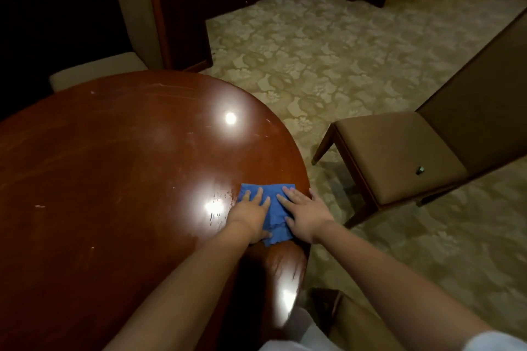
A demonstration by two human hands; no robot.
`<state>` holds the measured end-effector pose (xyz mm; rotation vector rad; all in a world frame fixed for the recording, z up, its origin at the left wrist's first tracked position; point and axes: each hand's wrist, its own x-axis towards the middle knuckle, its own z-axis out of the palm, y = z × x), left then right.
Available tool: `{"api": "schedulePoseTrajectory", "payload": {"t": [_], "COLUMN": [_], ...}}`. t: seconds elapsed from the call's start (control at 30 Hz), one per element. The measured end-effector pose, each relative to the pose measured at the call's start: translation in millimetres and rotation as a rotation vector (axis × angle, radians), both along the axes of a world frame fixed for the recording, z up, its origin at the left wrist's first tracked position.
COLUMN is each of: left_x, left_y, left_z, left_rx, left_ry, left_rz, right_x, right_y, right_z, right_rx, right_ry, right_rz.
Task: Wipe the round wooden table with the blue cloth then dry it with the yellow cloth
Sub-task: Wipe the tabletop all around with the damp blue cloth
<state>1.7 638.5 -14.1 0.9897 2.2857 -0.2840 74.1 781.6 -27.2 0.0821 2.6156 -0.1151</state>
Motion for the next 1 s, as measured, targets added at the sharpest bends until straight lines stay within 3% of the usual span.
{"api": "schedulePoseTrajectory", "payload": {"t": [0.3,0.53,0.8,1.0], "left_x": [-61,-31,-64,-22], "left_y": [48,38,57,53], "left_z": [-8,-13,-11,-14], "left_rx": [0.028,0.027,0.031,0.036], "left_ry": [0.038,0.022,0.06,0.068], "left_rz": [0.132,0.04,0.169,0.091], "right_x": [-82,-25,-87,-33], "right_y": [57,60,79,89], "right_z": [-1,1,-5,-10], "right_rx": [-0.008,-0.03,-0.005,-0.016], "right_ry": [0.039,0.052,0.039,0.073], "right_rz": [0.121,0.192,0.235,0.283]}}
